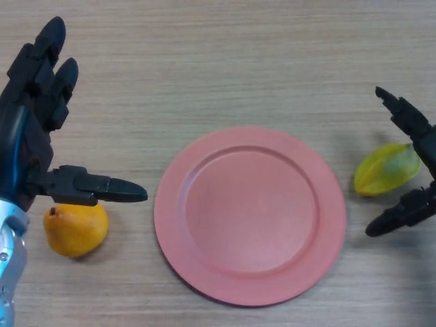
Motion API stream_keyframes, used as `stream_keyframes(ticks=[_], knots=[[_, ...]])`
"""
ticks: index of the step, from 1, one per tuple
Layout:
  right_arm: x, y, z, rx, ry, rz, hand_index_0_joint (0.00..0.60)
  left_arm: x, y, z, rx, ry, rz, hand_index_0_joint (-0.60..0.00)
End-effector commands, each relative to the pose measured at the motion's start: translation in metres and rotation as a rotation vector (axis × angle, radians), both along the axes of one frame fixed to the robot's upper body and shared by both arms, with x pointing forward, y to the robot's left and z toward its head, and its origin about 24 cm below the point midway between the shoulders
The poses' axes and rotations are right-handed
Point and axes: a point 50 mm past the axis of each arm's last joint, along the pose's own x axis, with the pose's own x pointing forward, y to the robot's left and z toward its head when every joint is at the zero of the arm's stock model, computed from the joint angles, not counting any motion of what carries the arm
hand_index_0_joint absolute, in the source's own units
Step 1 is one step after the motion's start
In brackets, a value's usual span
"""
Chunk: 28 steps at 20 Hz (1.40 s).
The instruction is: Pick up the yellow starfruit and place it on the plate
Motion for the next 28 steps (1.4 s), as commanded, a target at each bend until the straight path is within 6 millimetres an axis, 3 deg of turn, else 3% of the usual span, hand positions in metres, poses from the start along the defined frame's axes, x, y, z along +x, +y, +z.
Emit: stream_keyframes(ticks=[1, 2, 3, 4, 5, 6, 9, 11, 18, 22, 25, 28], knots=[[0.010, -0.012, 0.044, -0.024, -0.260, -0.028, 0.050, -0.013, 0.014, 0.039, 0.045, -0.211, 0.021, 0.000], [0.010, -0.012, 0.044, -0.018, -0.258, -0.030, 0.150, -0.013, 0.014, 0.039, 0.046, -0.211, 0.020, 0.000], [0.012, -0.013, 0.042, -0.017, -0.254, -0.039, 0.300, -0.013, 0.014, 0.039, 0.050, -0.211, 0.019, 0.000], [0.013, -0.015, 0.041, -0.018, -0.249, -0.048, 0.400, -0.014, 0.014, 0.038, 0.053, -0.211, 0.017, 0.000], [0.018, -0.020, 0.034, -0.035, -0.233, -0.071, 0.542, -0.016, 0.014, 0.037, 0.050, -0.207, 0.011, 0.000], [0.020, -0.022, 0.031, -0.052, -0.225, -0.084, 0.600, -0.018, 0.015, 0.036, 0.046, -0.205, 0.008, 0.000], [0.019, -0.029, 0.016, -0.253, -0.187, -0.079, 0.600, -0.020, 0.017, 0.037, 0.013, -0.217, 0.008, 0.000], [0.020, -0.032, 0.016, -0.321, -0.195, -0.098, 0.600, -0.021, 0.019, 0.037, 0.008, -0.218, 0.005, 0.000], [0.016, -0.033, 0.033, -0.266, -0.186, -0.188, 0.600, -0.022, 0.021, 0.034, 0.004, -0.202, 0.003, 0.000], [0.009, -0.010, 0.058, -0.153, -0.196, -0.159, 0.600, -0.021, 0.021, 0.034, -0.005, -0.205, 0.009, 0.000], [0.001, 0.027, 0.067, -0.076, -0.188, -0.061, 0.600, -0.020, 0.020, 0.032, 0.011, -0.211, 0.005, 0.000], [-0.003, 0.057, 0.065, -0.144, -0.224, 0.029, 0.600, -0.015, 0.020, 0.028, 0.023, -0.210, 0.004, 0.000]])
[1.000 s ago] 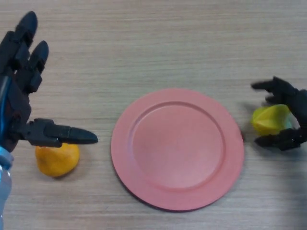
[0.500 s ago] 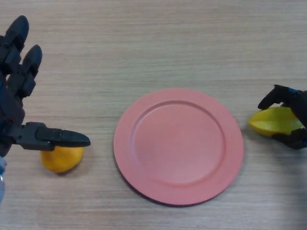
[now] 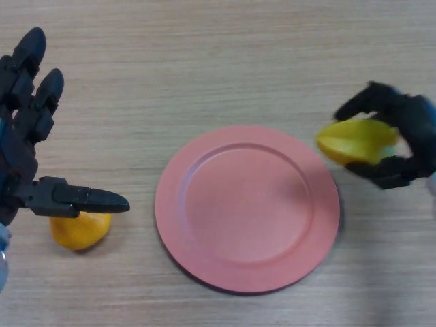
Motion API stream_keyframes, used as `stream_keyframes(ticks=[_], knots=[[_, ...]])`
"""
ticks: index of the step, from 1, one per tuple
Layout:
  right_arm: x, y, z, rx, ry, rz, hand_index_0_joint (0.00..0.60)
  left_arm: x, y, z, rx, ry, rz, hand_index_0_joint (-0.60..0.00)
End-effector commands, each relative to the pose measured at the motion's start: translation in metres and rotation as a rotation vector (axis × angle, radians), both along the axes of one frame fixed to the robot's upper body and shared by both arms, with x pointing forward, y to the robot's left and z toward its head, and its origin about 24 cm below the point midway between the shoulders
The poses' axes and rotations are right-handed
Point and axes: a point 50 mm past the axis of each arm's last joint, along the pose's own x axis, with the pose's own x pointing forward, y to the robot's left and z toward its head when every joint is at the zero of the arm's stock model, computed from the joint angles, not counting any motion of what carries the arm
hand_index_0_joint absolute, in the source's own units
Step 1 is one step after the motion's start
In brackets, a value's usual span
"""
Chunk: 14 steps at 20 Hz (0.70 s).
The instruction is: Pick up the yellow starfruit and place it on the plate
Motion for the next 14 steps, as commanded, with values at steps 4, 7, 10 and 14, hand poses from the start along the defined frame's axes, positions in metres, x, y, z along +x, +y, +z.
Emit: stream_keyframes(ticks=[4, 7, 10, 14], knots=[[-0.009, 0.051, 0.016, 0.309, -0.037, 0.084, 0.600, -0.005, 0.009, 0.033, 0.007, -0.228, 0.018, 0.000], [-0.007, 0.066, 0.007, 0.439, 0.006, 0.040, 0.600, -0.001, 0.010, 0.030, 0.013, -0.234, 0.035, 0.000], [-0.012, 0.069, 0.005, 0.466, 0.020, 0.036, 0.600, -0.001, 0.009, 0.028, 0.024, -0.227, 0.029, 0.000], [-0.015, 0.066, 0.020, 0.555, -0.024, 0.071, 0.199, 0.003, 0.010, 0.021, 0.020, -0.191, 0.031, 0.000]])
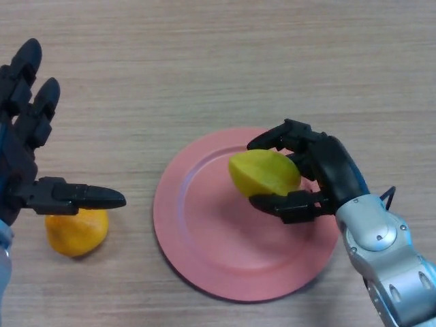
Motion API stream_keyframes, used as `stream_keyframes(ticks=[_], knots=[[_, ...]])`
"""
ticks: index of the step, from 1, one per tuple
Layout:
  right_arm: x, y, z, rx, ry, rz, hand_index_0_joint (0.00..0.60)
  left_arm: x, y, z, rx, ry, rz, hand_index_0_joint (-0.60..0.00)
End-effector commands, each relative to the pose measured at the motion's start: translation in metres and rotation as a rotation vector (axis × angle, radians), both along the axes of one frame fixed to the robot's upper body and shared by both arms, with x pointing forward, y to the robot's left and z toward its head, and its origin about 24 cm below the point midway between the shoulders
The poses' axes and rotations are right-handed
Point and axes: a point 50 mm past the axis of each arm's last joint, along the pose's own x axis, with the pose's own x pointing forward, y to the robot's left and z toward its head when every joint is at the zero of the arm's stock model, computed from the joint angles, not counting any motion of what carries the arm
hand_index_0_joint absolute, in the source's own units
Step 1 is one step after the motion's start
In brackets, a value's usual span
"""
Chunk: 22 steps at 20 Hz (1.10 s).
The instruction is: Pick up the yellow starfruit and place it on the plate
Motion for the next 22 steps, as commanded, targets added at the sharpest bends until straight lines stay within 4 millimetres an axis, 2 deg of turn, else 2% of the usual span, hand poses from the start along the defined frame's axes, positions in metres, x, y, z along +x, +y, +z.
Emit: stream_keyframes(ticks=[1, 2, 5, 8, 9, 10, 11, 13, 17, 22], knots=[[-0.005, -0.005, 0.061, 0.176, -0.308, 0.079, 0.057, -0.005, 0.000, 0.034, 0.044, -0.206, 0.008, 0.000], [-0.011, -0.005, 0.068, 0.205, -0.351, 0.119, 0.000, -0.006, -0.005, 0.035, 0.045, -0.205, 0.003, 0.000], [-0.022, -0.017, 0.089, 0.244, -0.437, 0.121, 0.000, -0.005, -0.014, 0.038, 0.037, -0.209, -0.018, 0.000], [-0.033, -0.027, 0.098, 0.254, -0.466, 0.130, 0.000, -0.003, -0.021, 0.046, 0.037, -0.223, -0.036, 0.000], [-0.040, -0.037, 0.105, 0.240, -0.478, 0.123, 0.000, -0.003, -0.027, 0.052, 0.059, -0.240, -0.042, 0.000], [-0.044, -0.041, 0.107, 0.246, -0.477, 0.118, 0.000, -0.003, -0.029, 0.053, 0.064, -0.240, -0.048, 0.000], [-0.053, -0.054, 0.110, 0.234, -0.462, 0.097, 0.000, -0.004, -0.033, 0.052, 0.065, -0.241, -0.062, 0.000], [-0.063, -0.069, 0.117, 0.192, -0.474, 0.061, 0.000, -0.006, -0.033, 0.055, 0.035, -0.232, -0.064, 0.000], [-0.078, -0.079, 0.116, 0.151, -0.469, 0.034, 0.000, -0.006, -0.034, 0.063, 0.045, -0.273, -0.044, 0.000], [-0.082, -0.079, 0.107, 0.079, -0.486, 0.008, 0.000, -0.007, -0.042, 0.061, 0.052, -0.273, -0.053, 0.000]])
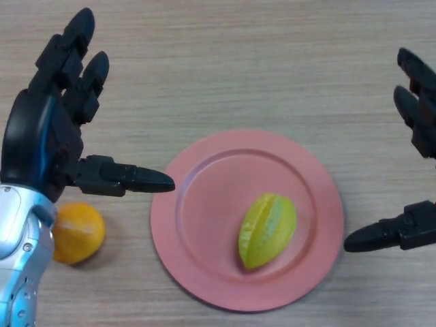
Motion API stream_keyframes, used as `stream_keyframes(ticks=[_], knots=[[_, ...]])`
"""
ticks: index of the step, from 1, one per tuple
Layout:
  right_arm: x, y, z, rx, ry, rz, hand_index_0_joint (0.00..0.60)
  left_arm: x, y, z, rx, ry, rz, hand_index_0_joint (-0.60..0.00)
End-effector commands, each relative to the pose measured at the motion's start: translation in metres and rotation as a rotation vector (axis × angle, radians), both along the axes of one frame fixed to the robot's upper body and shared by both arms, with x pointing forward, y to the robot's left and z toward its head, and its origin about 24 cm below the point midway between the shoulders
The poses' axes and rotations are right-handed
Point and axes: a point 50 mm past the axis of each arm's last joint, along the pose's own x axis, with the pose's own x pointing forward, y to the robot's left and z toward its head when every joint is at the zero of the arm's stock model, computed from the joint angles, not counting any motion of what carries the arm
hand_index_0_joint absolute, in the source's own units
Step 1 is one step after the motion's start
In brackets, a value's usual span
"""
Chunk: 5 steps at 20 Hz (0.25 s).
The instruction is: Pick up the yellow starfruit and place it on the plate
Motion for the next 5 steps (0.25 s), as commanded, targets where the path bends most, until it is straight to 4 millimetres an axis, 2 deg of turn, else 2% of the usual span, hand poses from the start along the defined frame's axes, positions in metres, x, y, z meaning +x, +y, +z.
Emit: stream_keyframes(ticks=[1, 4, 5], knots=[[-0.0129, 0.0005, 0.0311, -0.017, -0.224, 0.027, 0.000, -0.0142, 0.0015, 0.0331, 0.025, -0.207, 0.023, 0.000], [-0.0146, 0.0007, 0.0334, 0.001, -0.197, 0.028, 0.000, -0.0143, -0.0007, 0.0299, 0.046, -0.176, 0.015, 0.000], [-0.0117, -0.0039, 0.0396, -0.039, -0.220, 0.020, 0.000, -0.0116, 0.0014, 0.0328, 0.071, -0.192, 0.022, 0.000]])
